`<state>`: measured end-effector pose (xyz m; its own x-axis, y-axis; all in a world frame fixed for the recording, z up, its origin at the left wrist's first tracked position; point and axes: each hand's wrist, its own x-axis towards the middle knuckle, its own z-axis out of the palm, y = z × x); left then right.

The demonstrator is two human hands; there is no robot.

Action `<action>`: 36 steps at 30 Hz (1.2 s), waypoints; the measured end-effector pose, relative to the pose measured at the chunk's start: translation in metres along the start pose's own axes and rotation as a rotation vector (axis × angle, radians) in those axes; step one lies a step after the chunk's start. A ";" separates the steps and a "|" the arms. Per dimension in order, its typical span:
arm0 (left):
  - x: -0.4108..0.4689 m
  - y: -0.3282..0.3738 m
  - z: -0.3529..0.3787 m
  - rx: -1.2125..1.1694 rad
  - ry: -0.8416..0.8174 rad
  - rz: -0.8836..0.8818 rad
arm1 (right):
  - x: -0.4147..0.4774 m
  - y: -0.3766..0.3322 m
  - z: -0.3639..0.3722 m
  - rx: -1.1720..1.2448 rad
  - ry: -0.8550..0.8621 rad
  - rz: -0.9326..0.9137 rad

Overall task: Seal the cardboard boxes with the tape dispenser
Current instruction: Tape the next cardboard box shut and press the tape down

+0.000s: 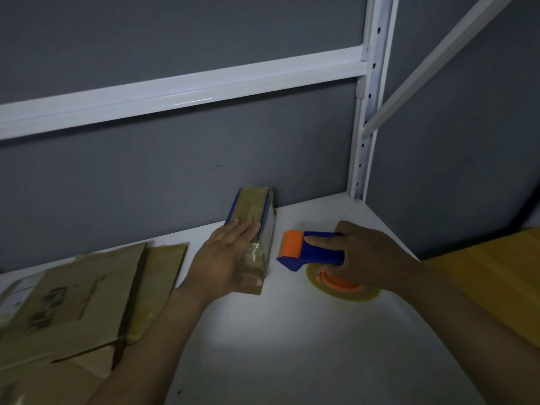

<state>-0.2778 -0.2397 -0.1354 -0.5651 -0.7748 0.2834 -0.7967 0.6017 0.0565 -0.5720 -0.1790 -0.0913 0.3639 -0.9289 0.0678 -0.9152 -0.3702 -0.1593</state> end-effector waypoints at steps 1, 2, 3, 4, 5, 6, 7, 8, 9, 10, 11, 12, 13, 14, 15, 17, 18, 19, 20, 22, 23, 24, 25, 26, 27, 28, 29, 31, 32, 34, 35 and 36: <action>0.000 0.001 -0.001 -0.002 -0.003 0.001 | 0.001 -0.006 0.000 -0.038 0.022 -0.017; 0.000 0.001 0.000 0.001 -0.001 0.001 | 0.003 -0.012 0.000 -0.064 0.044 -0.038; -0.001 0.002 0.000 0.008 -0.004 -0.004 | 0.004 -0.019 0.001 -0.085 0.061 -0.059; -0.002 0.002 0.001 0.015 -0.007 -0.007 | 0.006 -0.026 0.000 -0.107 0.071 -0.074; -0.001 0.003 0.001 0.020 -0.010 -0.010 | 0.007 -0.032 0.000 -0.134 0.074 -0.079; -0.001 0.004 0.002 0.024 -0.011 -0.011 | 0.009 -0.038 0.002 -0.160 0.075 -0.074; -0.001 0.004 0.003 0.024 -0.008 -0.008 | 0.012 -0.043 0.003 -0.179 0.072 -0.052; -0.002 0.003 0.004 0.024 0.005 -0.002 | 0.017 -0.046 0.004 -0.192 0.059 -0.017; -0.002 0.004 0.003 0.026 0.008 0.002 | 0.024 -0.046 0.004 -0.198 0.036 0.027; -0.003 0.004 0.002 0.025 0.001 0.003 | 0.030 -0.044 0.001 -0.184 0.006 0.061; -0.004 0.005 0.000 0.006 -0.012 -0.009 | 0.034 -0.040 -0.002 -0.145 -0.019 0.073; -0.005 0.007 -0.002 -0.026 -0.019 -0.020 | 0.037 -0.033 -0.006 -0.070 -0.040 0.082; -0.005 0.009 -0.004 -0.053 -0.024 -0.030 | 0.037 -0.026 -0.011 0.030 -0.063 0.103; -0.004 0.010 -0.006 -0.049 -0.004 -0.021 | 0.036 -0.017 -0.014 0.136 -0.076 0.134; -0.003 0.011 -0.007 -0.033 0.031 -0.006 | 0.034 -0.007 -0.016 0.250 -0.076 0.171; 0.002 0.011 -0.010 -0.101 0.119 -0.028 | 0.031 0.008 -0.015 0.532 -0.069 0.278; 0.006 0.009 -0.013 -0.126 0.143 -0.060 | 0.029 0.014 -0.013 0.694 -0.067 0.334; 0.011 0.005 -0.014 -0.151 0.159 -0.104 | 0.028 0.018 -0.011 0.841 -0.071 0.379; 0.016 0.002 -0.014 -0.195 0.191 -0.155 | 0.028 0.022 -0.006 0.947 -0.081 0.418; 0.025 -0.001 -0.015 -0.266 0.200 -0.257 | 0.025 0.031 0.003 1.069 -0.099 0.484; 0.026 0.001 -0.015 -0.322 0.170 -0.320 | 0.023 0.033 0.008 1.051 -0.098 0.501; 0.027 0.006 -0.017 -0.402 0.124 -0.381 | 0.023 0.033 0.012 0.960 -0.094 0.500; 0.028 0.009 -0.016 -0.481 0.083 -0.428 | 0.024 0.032 0.017 0.811 -0.086 0.490; 0.029 0.012 -0.015 -0.549 0.066 -0.457 | 0.026 0.029 0.023 0.653 -0.048 0.480; 0.029 0.014 -0.012 -0.590 0.070 -0.469 | 0.030 0.022 0.028 0.542 0.036 0.464; 0.030 0.017 -0.011 -0.615 0.081 -0.475 | 0.033 0.008 0.030 0.516 0.134 0.445; 0.030 0.020 -0.010 -0.624 0.088 -0.486 | 0.037 -0.010 0.030 0.582 0.216 0.418; 0.030 0.023 -0.007 -0.651 0.111 -0.514 | 0.048 -0.045 0.029 0.855 0.252 0.349; 0.028 0.025 -0.008 -0.675 0.132 -0.520 | 0.055 -0.063 0.028 1.006 0.206 0.354; 0.025 0.027 -0.008 -0.721 0.177 -0.536 | 0.066 -0.094 0.038 1.287 0.081 0.429; 0.023 0.026 -0.006 -0.748 0.205 -0.544 | 0.072 -0.106 0.048 1.438 0.039 0.489; 0.021 0.025 -0.007 -0.776 0.231 -0.553 | 0.076 -0.115 0.057 1.565 0.046 0.537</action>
<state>-0.3081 -0.2399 -0.1211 -0.0333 -0.9786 0.2032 -0.5277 0.1898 0.8279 -0.4294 -0.2072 -0.1238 0.0529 -0.9536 -0.2965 0.1333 0.3010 -0.9443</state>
